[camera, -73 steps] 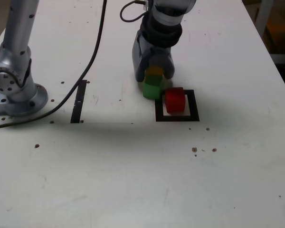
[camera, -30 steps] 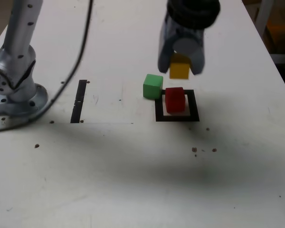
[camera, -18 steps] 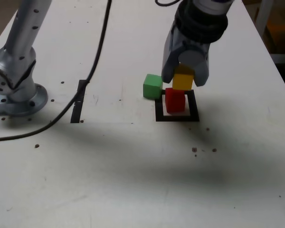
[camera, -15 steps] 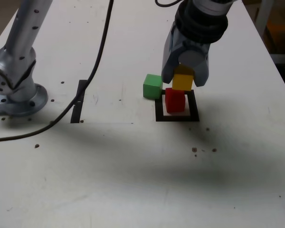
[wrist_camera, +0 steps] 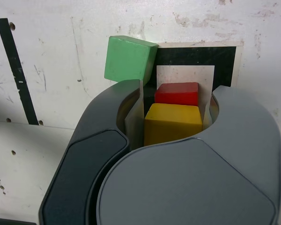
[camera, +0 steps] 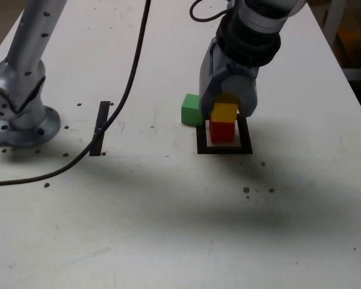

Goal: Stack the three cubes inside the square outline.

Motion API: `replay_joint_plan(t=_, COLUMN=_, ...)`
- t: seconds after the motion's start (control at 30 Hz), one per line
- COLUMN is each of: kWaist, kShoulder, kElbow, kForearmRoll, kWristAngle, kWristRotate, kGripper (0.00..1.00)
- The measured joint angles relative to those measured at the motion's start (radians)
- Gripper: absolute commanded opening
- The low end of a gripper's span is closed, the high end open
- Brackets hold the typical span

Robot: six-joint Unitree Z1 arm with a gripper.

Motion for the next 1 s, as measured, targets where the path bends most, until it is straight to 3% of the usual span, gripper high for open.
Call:
replay_joint_plan(t=0.33, kWaist=0.009, kShoulder=0.000, kElbow=0.028, kForearmRoll=-0.027, kWristAngle=-0.004, kWristRotate=-0.008, kGripper=0.34)
replay_joint_plan(t=0.53, kWaist=0.010, kShoulder=-0.002, kElbow=0.036, kForearmRoll=-0.034, kWristAngle=-0.004, kWristRotate=-0.013, kGripper=0.43)
replay_joint_plan(t=0.63, kWaist=0.010, kShoulder=-0.004, kElbow=0.041, kForearmRoll=-0.050, kWristAngle=-0.013, kWristRotate=-0.013, kGripper=0.55)
replay_joint_plan(t=0.73, kWaist=0.010, kShoulder=-0.004, kElbow=0.041, kForearmRoll=-0.054, kWristAngle=-0.014, kWristRotate=-0.013, kGripper=0.77)
replay_joint_plan(t=0.83, kWaist=0.010, kShoulder=-0.004, kElbow=0.041, kForearmRoll=-0.059, kWristAngle=-0.014, kWristRotate=-0.013, kGripper=0.94)
replay_joint_plan(t=1.0, kWaist=0.010, kShoulder=-0.009, kElbow=0.043, kForearmRoll=-0.068, kWristAngle=-0.007, kWristRotate=-0.019, kGripper=1.00)
